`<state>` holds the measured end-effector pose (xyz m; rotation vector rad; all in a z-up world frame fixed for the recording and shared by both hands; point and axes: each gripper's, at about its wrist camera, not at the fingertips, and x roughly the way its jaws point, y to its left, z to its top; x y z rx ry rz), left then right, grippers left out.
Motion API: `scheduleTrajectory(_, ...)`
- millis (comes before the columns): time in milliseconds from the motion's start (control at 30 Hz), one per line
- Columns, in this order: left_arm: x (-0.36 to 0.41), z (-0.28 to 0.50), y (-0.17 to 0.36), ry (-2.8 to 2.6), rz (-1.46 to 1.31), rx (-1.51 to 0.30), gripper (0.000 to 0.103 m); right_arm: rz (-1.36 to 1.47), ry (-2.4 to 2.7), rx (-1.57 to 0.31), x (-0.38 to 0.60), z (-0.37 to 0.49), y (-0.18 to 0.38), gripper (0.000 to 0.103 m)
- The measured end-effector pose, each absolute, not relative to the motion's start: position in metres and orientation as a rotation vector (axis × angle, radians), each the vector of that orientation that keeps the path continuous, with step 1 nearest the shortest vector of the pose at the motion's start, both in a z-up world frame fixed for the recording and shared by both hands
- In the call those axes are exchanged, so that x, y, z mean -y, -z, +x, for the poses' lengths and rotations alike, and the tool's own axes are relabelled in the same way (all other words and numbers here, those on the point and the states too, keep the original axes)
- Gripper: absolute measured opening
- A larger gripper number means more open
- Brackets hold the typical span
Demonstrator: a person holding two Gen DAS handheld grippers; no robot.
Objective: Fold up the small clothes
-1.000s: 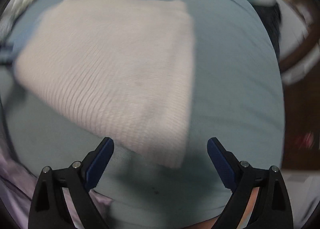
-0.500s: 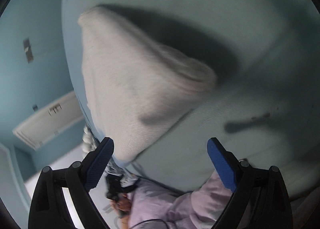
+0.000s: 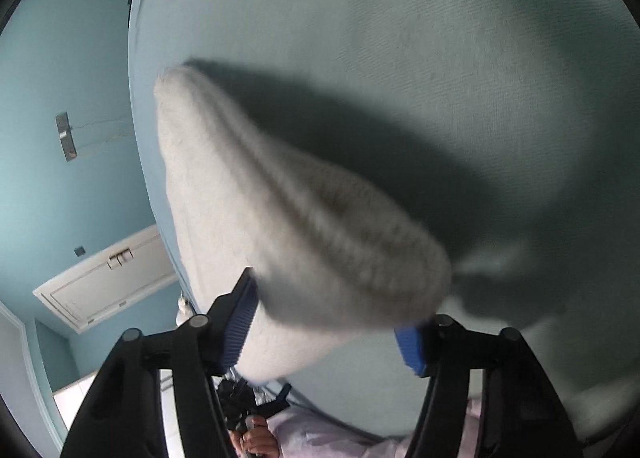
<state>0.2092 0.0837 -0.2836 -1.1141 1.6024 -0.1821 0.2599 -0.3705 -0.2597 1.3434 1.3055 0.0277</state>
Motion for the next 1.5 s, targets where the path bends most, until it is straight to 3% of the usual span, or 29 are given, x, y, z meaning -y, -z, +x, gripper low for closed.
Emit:
scheduleTrajectory(33,-0.079,0.218,0.279,0.205,-1.075,-1.589,0.063,1.327,-0.028,-1.303,0.376,0.263,0.261,0.055)
scheduleTrajectory(167,-0.074,0.221,0.268,0.183,-1.071,-1.548,0.037,1.164,-0.048,-1.279,0.368,0.268,0.235,0.036)
scheduleTrajectory(267,-0.071,0.216,0.258,0.195,-1.076,-1.506,0.03,1.103,-0.068,-1.251,0.375,0.269,0.226,0.029)
scheduleTrajectory(533,-0.081,0.208,0.209,0.284,-1.1,-1.389,0.027,1.053,-0.195,-1.109,0.381,0.262,0.185,0.023)
scheduleTrajectory(700,-0.084,0.177,0.187,0.324,-1.088,-1.434,0.027,1.075,-0.26,-1.071,0.385,0.239,0.154,0.023)
scheduleTrajectory(1033,-0.092,0.123,0.185,0.219,-1.052,-1.627,0.026,1.067,-0.233,-1.314,0.362,0.185,0.168,0.023)
scheduleTrajectory(1267,-0.099,0.155,0.177,0.189,-1.156,-1.594,0.026,1.005,-0.187,-1.338,0.333,0.221,0.151,0.022)
scheduleTrajectory(1500,-0.086,0.266,0.151,0.063,-1.101,-1.485,0.026,1.103,-0.18,-1.291,0.347,0.287,0.141,0.022)
